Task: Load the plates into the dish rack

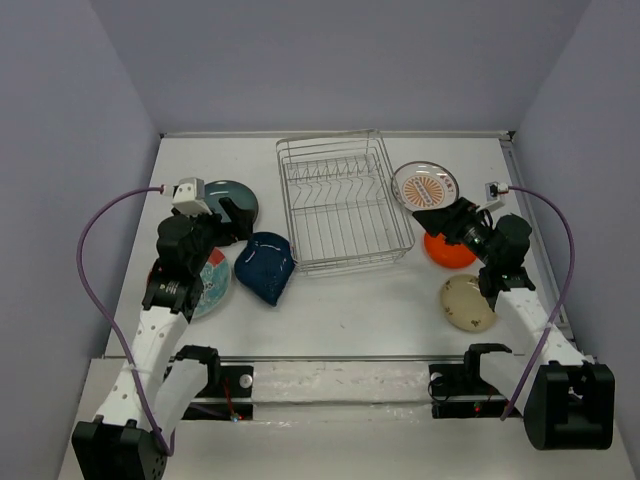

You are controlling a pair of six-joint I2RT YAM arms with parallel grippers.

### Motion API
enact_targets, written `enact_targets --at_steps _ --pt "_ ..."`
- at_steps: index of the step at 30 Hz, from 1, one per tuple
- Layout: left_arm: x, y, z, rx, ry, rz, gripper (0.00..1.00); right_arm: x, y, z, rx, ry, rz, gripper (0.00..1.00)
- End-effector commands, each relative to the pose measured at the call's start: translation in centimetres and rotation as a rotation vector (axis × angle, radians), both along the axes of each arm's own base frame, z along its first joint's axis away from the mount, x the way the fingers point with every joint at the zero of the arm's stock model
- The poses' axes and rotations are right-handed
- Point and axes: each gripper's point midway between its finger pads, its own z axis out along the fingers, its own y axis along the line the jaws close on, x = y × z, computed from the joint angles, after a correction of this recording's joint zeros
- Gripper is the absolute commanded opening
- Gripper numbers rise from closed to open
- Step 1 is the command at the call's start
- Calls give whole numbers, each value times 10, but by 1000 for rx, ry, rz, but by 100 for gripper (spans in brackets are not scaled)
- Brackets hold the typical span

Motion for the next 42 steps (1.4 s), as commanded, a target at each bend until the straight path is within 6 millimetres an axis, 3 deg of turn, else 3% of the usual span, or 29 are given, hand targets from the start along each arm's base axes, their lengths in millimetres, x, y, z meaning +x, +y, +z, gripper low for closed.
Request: enact_targets --at_steps 1,5,9,12,13,17,19,24,29,35,42 --pt "11 13 23 -4 -43 75 99 1 7 29 2 -95 25 85" --pt "22 24 29 -31 -51 133 99 3 6 27 -6 -95 19 84" --pt "39 41 15 -17 59 211 99 5 0 25 -12 -108 -21 82" --pt "56 63 -1 14 130 305 97 5 3 24 -8 -102 -4 81" --pt "59 69 -6 18 146 323 92 4 4 25 -3 -100 5 81" --pt "67 123 -58 50 313 481 85 1 9 28 -1 -104 33 81" --pt "68 136 -78 44 367 511 84 0 9 29 -2 -106 33 81" --pt "73 166 -86 77 384 588 80 0 11 29 -4 -98 46 81" --pt "96 177 -111 117 467 565 77 1 14 26 -5 -89 54 81" --pt "107 191 -150 103 571 525 75 2 14 25 -6 -87 54 81" --pt "127 179 -172 11 571 371 68 3 21 20 -14 -75 82 80"
